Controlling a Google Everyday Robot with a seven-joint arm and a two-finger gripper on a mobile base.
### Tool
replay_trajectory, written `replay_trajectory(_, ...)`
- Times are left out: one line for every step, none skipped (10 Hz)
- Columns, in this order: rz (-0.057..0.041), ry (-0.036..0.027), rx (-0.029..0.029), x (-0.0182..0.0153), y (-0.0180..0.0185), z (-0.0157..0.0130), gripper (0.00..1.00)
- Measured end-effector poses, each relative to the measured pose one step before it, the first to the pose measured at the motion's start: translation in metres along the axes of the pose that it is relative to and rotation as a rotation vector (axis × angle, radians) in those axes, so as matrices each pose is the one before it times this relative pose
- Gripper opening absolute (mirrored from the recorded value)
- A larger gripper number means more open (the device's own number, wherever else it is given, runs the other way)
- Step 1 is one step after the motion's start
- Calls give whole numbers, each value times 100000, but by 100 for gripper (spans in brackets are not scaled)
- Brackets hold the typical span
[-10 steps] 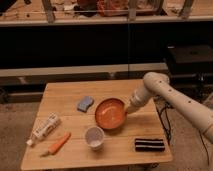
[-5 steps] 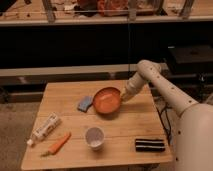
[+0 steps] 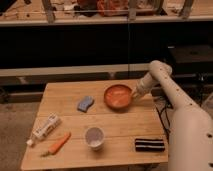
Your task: Drag the ceramic bowl in a circle
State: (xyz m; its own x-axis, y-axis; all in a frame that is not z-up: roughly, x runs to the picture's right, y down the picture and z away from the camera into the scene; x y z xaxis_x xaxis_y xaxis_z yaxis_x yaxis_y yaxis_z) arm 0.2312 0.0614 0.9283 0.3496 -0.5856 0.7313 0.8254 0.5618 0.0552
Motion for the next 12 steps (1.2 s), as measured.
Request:
replay_trajectory(3360,453,-91,569,1651,-372,1)
replay_trajectory(4611,891,-319,703,2483,-677,1)
replay_trajectory(3239,937,-270,326,1958,-609,1)
replay_trajectory(1747,467,-352,-107,1498,-495,1)
replay_trajectory(259,1250,-997,-158,1353,-560,1)
replay_trajectory(-843,1112,-820,-664,1147,-398,1)
replay_trajectory(-1439,1492,-1454,-1324,1197,-569,1)
replay_trajectory(-1327,1429,-1096,-1467,942,-597,1)
replay_trajectory(-3482,1714,-1649,-2435,1045,-953,1)
replay_trajectory(-6095,1776,-1675,-2288,276,-825,1)
replay_trajectory(-5471,648,-1234,-1749,-353,-254,1)
replay_trajectory(-3428,-226,-42,-1043,-928,192,1)
